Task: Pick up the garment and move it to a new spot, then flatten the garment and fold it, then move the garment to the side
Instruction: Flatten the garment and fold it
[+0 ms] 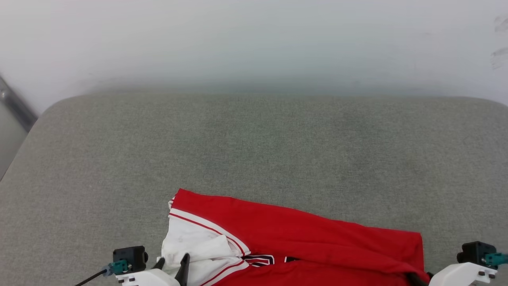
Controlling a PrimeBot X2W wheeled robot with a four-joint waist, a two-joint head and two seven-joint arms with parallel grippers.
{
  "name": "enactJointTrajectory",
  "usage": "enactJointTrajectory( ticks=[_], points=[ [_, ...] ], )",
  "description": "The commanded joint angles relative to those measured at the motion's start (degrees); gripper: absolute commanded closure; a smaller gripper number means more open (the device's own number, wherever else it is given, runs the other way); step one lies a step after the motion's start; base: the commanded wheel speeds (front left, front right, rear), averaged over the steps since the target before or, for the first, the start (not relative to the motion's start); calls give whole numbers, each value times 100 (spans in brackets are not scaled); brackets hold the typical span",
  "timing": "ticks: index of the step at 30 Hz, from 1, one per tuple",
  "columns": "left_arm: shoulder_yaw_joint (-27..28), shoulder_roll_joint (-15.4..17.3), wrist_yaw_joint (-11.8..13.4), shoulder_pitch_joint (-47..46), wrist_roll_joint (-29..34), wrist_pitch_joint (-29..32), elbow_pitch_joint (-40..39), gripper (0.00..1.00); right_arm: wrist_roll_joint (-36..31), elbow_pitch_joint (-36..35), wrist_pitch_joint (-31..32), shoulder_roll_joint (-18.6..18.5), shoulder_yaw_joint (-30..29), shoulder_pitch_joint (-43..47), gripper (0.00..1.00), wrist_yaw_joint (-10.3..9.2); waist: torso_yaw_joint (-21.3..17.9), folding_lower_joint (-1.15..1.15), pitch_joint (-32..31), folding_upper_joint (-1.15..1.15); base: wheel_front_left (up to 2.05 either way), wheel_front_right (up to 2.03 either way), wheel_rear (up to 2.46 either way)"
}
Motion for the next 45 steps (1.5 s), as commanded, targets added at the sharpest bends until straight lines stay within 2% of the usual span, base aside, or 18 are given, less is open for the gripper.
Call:
enactJointTrajectory(
  ticks=[1,5,9,14,18,22,26,30,37,38,39,40,45],
  points=[
    [52,-21,7,40,106,-243,-76,0,46,-135,-155,-3,11,77,0,-3,-30,0,-63,0,0,0,0],
    [154,-30,82,-38,368,-879,-275,0,153,-572,-385,-104,62,103,0,-3,-83,0,-177,0,0,0,0],
    [192,-35,117,-79,546,-1211,-484,0,177,-855,-289,-227,-27,96,0,-3,-100,0,-248,0,0,0,0],
    [288,34,248,-157,954,-1506,-878,0,118,-1153,171,-411,-355,75,0,-3,-42,0,-328,0,0,0,0],
    [419,76,357,-153,1329,-1591,-1294,0,17,-1193,806,-541,-517,101,0,-2,44,0,-332,0,0,0,0],
    [490,119,420,-84,1653,-1612,-1712,0,-46,-1102,1408,-533,-460,150,0,-3,164,0,-275,0,0,0,0],
    [512,180,453,-12,1818,-1618,-2006,0,-86,-835,1692,-376,-319,150,0,-3,324,0,-192,0,0,0,0],
    [466,229,433,-15,1897,-1613,-2191,0,-74,-388,1650,-206,-213,85,0,-3,479,0,-104,0,0,0,0],
    [414,262,469,20,1901,-1543,-2292,0,55,522,1476,-164,0,-144,0,-2,614,0,-44,0,0,0,0],
    [409,262,472,24,1891,-1536,-2292,0,99,618,1492,-163,45,-168,3,-2,618,0,-47,0,0,0,0],
    [407,262,475,33,1884,-1534,-2289,0,140,690,1481,-171,96,-193,86,-2,616,0,-54,0,0,0,0],
    [402,260,471,46,1877,-1539,-2282,0,179,738,1471,-183,138,-227,100,-2,608,0,-60,0,0,0,0],
    [387,259,492,97,1862,-1520,-2254,0,309,628,1447,-378,341,-367,100,-1,522,0,-99,0,0,0,0]
  ],
)
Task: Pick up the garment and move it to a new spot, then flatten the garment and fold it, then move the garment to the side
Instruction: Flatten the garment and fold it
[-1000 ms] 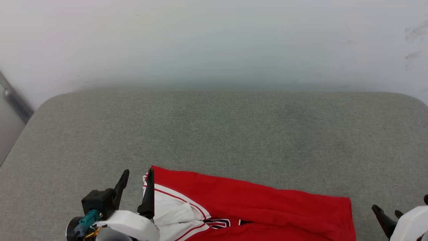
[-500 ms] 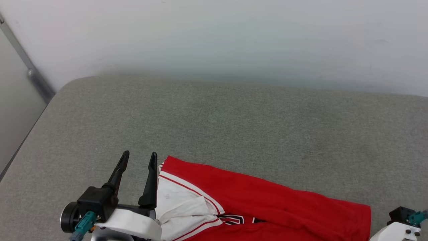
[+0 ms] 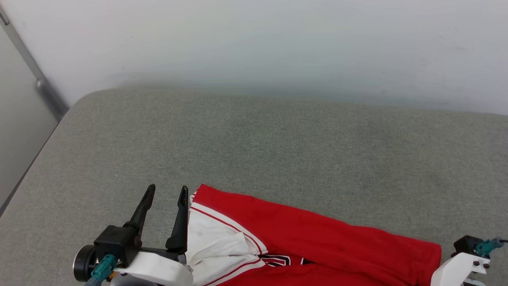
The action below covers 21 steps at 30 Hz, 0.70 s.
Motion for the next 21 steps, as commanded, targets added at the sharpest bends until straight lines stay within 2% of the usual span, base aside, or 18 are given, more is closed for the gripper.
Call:
enactJointTrajectory(
  ticks=[1,8,10,11,18,21],
  points=[
    [-2,21,12,59,2,13,13,0,43,21,4,41,83,-27,100,0,-34,0,-13,0,0,0,0],
    [36,29,119,161,-53,40,46,0,108,-438,99,-276,-37,-15,100,-2,-243,0,-96,0,0,0,0],
    [39,39,127,184,-57,43,28,0,29,-535,144,-325,-247,46,100,-2,-305,0,-110,0,0,0,0],
    [38,43,152,190,-61,49,-5,0,-95,-706,192,-338,-704,105,100,-2,-388,0,-106,0,0,0,0],
    [27,41,149,193,-97,57,-2,0,-285,-1264,319,-146,-1729,234,100,-1,-513,0,-61,0,0,0,0],
    [11,21,138,175,-110,53,22,0,112,-1495,469,228,-1918,68,100,-1,-540,0,-58,0,0,0,0]
  ],
)
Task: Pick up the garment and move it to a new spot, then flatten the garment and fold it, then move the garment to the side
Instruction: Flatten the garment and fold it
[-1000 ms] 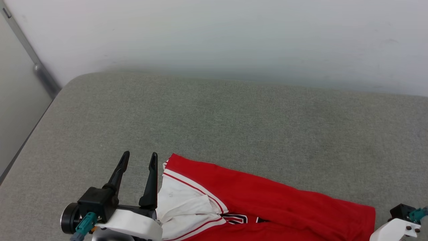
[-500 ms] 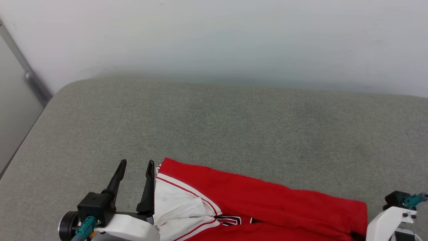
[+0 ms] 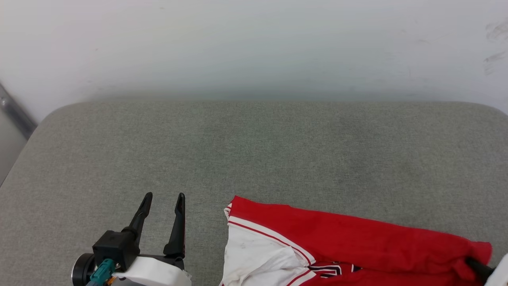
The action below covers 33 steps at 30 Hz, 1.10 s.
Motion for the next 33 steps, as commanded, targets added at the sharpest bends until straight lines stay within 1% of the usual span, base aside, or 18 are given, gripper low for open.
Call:
enactJointTrajectory(
  ticks=[1,3,6,8,11,15,21,24,25,26,27,29,30,33],
  points=[
    [-20,-6,-7,11,-20,7,15,0,372,-83,126,212,4,-168,100,0,-3,0,-5,0,0,0,0],
    [-32,-6,-28,-6,-19,8,29,0,1040,-176,398,383,12,-292,100,0,1,0,-15,0,0,0,0],
    [-65,-13,-55,-57,-25,27,50,0,1864,-256,800,510,263,-305,100,0,37,0,-24,0,0,0,0],
    [-90,-22,-65,-104,-17,42,58,0,2562,-142,933,521,640,-297,100,0,84,0,-28,0,0,0,0],
    [-113,-11,-78,-131,-10,69,68,0,3232,37,861,509,1326,-314,100,0,148,0,-19,0,0,0,0],
    [-179,-45,-140,-224,-14,90,112,0,3757,404,477,512,2390,-512,100,0,308,0,13,0,0,0,0],
    [-274,-132,-205,-353,12,108,181,0,4421,1119,-510,510,4012,-988,100,0,635,0,72,0,0,0,0],
    [-288,-151,-220,-375,5,95,232,0,4604,1468,-990,507,4598,-1251,100,1,789,0,109,0,0,0,0],
    [-291,-160,-226,-377,-2,88,250,0,4542,1650,-1150,506,4760,-1342,100,0,829,0,121,0,0,0,0],
    [-297,-170,-233,-389,-5,83,259,0,4405,1829,-1331,505,4883,-1430,63,0,875,0,139,0,0,0,0],
    [-293,-169,-235,-397,-5,74,267,0,4322,1979,-1517,505,4984,-1535,0,0,900,0,153,0,0,0,0],
    [-289,-176,-233,-399,-13,61,300,0,4280,2215,-1823,509,5152,-1678,0,1,938,0,174,0,0,0,0],
    [-289,-176,-233,-399,-13,61,300,0,4280,2215,-1823,509,5152,-1678,0,1,938,0,174,0,0,0,0],
    [-277,-177,-211,-391,-2,44,346,0,4218,2433,-2154,505,5362,-1850,0,0,939,0,193,0,0,0,0]
  ],
)
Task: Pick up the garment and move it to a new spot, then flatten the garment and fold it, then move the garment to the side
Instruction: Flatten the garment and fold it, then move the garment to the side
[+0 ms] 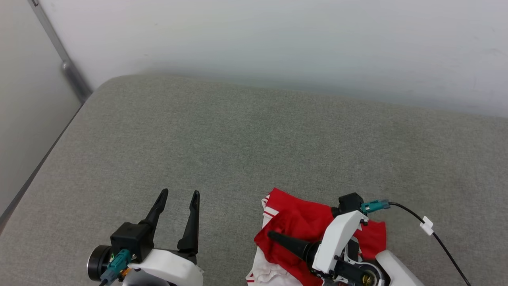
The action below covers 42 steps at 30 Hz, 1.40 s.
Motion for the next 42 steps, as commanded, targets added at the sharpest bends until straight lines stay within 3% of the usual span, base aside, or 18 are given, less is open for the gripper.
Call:
enactJointTrajectory(
  ticks=[1,5,11,19,24,26,33,42],
  points=[
    [10,-16,15,-42,17,-29,3,0,-48,13,-31,3,29,-80,0,2,-14,-1,-6,0,0,0,0],
    [28,-29,52,23,9,-51,33,0,-487,-27,-235,-134,266,-285,0,1,-124,-1,-42,0,0,0,0],
    [53,-30,109,109,-20,-72,60,0,-1630,-265,-1009,-711,186,-334,0,1,-367,-1,-133,0,0,0,0],
    [139,5,202,239,-68,-88,93,0,-3411,-557,-2273,-1280,-1447,342,0,1,-695,-1,-225,0,0,0,0],
    [223,20,244,305,-90,-119,123,0,-4523,-1466,-2828,-1173,-2534,1043,0,1,-857,-1,-263,0,0,0,0],
    [269,39,273,335,-62,-132,140,0,-4725,-1938,-2971,-920,-2794,1352,0,1,-918,-1,-277,0,0,0,0],
    [354,42,297,392,-16,-175,191,0,-5326,-3167,-3076,-602,-2910,2252,0,0,-1025,-1,-384,0,0,0,0],
    [313,72,292,512,68,-186,265,0,-5696,-4134,-2695,-313,-2921,3073,0,0,-1064,-1,-507,0,0,0,0]
  ],
)
